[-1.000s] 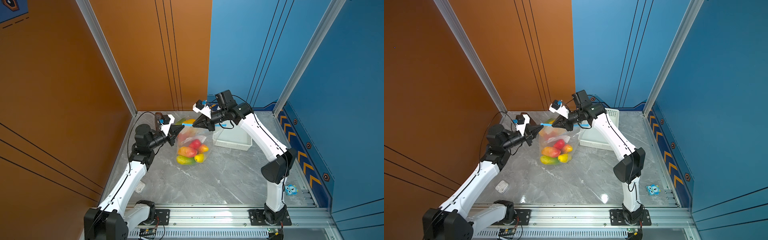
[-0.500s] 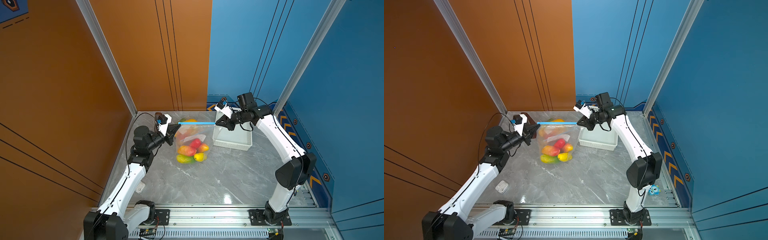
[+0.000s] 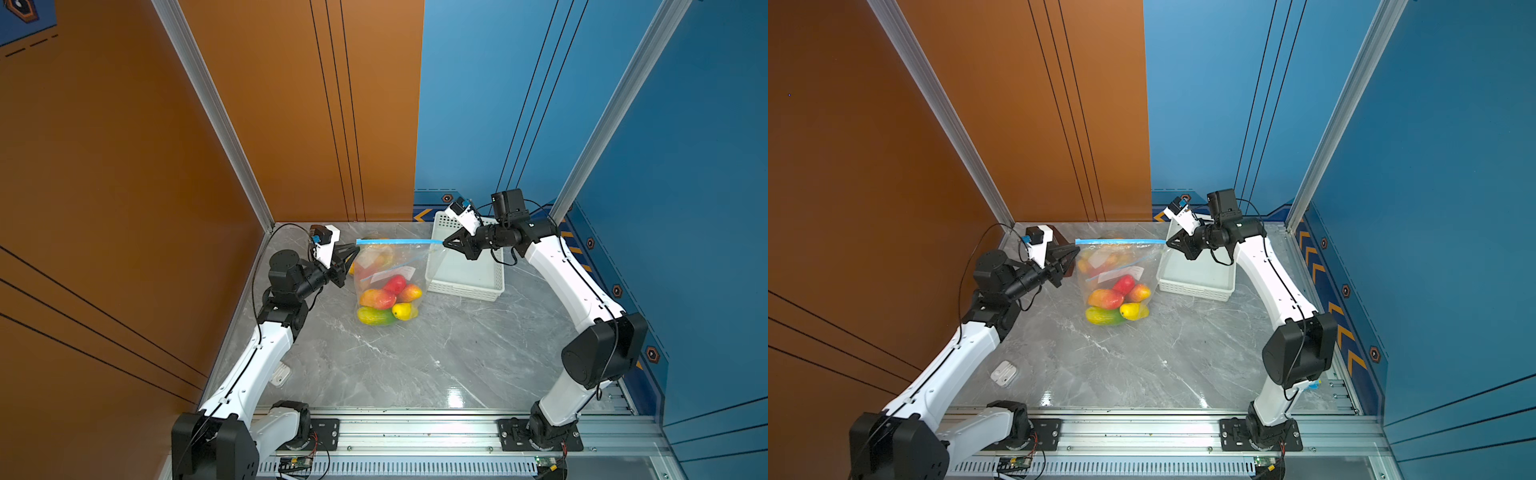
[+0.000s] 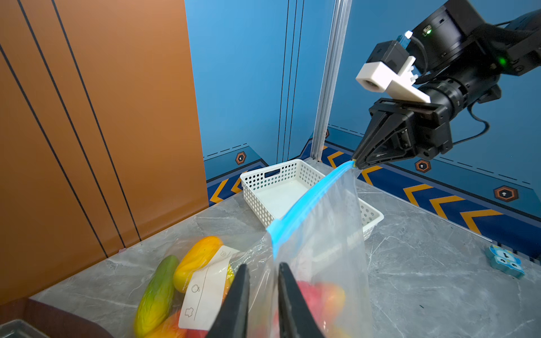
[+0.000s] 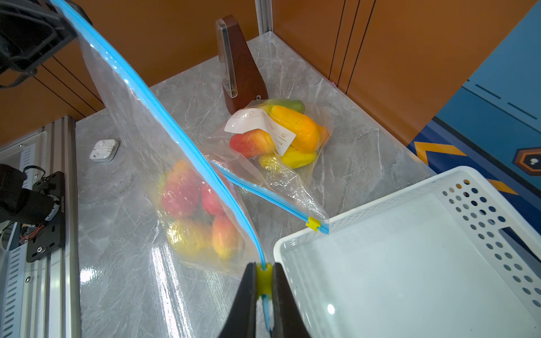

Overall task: Place the mango in a zip-top bag and seal the zipper
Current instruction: Zip the zipper on the zipper food storage bag, then place the zipper food storage bag at the center of the board.

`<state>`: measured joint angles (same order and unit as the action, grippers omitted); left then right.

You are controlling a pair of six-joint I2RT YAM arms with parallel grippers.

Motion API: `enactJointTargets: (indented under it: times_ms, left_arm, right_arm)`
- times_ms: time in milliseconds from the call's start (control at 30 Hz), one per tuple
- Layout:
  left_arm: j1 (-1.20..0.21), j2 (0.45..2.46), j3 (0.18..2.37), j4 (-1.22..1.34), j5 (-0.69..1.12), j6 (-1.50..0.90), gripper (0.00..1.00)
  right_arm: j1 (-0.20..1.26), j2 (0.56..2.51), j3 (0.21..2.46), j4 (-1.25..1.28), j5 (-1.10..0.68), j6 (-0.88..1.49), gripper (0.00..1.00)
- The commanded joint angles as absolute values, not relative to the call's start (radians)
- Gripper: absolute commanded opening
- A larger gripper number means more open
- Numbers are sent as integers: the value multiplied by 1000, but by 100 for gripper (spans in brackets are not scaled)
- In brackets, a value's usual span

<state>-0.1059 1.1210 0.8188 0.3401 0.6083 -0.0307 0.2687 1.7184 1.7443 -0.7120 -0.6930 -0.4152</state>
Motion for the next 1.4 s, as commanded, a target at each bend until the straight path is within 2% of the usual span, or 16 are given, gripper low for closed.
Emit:
enactJointTargets:
  times_ms: [0, 67, 167, 200, 267, 300, 333, 367, 400, 467, 533, 700, 967, 1033, 1200, 1367]
  left_arm:
    - [-109, 1122, 813, 356, 541, -48, 20]
    - [-107, 1121, 807, 356, 531, -46, 7]
    - [-106, 1130, 814, 357, 517, -51, 0]
    - [-106, 1133, 814, 356, 507, -55, 5]
    - [-106, 1133, 814, 356, 449, -76, 34]
    - [-103, 1126, 808, 357, 421, -89, 43]
    - [-100, 1116, 802, 357, 397, -98, 63]
    - [-97, 1106, 798, 356, 372, -108, 78]
    - [-94, 1095, 787, 357, 337, -118, 90]
    - [-87, 1078, 768, 357, 252, -137, 100]
    - [-77, 1071, 746, 354, 149, -167, 98]
    - [-48, 1035, 664, 355, -30, -270, 98]
    - [-13, 1008, 619, 313, -125, -336, 98]
    - [-8, 1006, 619, 306, -113, -349, 98]
    - [2, 1024, 634, 305, -68, -354, 98]
    - [23, 1031, 638, 305, -50, -362, 98]
  right_arm:
    - [254, 1683, 1735, -609, -652, -334, 10]
    - [250, 1676, 1729, -604, -653, -337, 6]
    - [251, 1666, 1722, -604, -681, -352, 4]
    - [250, 1663, 1721, -603, -689, -355, 7]
    - [251, 1659, 1717, -602, -696, -359, 19]
    - [249, 1654, 1712, -595, -696, -355, 37]
    - [249, 1647, 1705, -582, -682, -343, 50]
    - [247, 1638, 1695, -562, -662, -323, 54]
    - [241, 1621, 1677, -531, -657, -295, 68]
    - [222, 1587, 1636, -465, -643, -238, 82]
    - [203, 1546, 1597, -411, -629, -194, 100]
    - [175, 1403, 1449, -309, -531, -103, 100]
    - [172, 1203, 1180, -203, -414, -43, 100]
    - [193, 1169, 1140, -194, -503, -30, 100]
    - [519, 1132, 1058, -478, -538, -514, 100]
    - [752, 1189, 969, -479, -438, -605, 100]
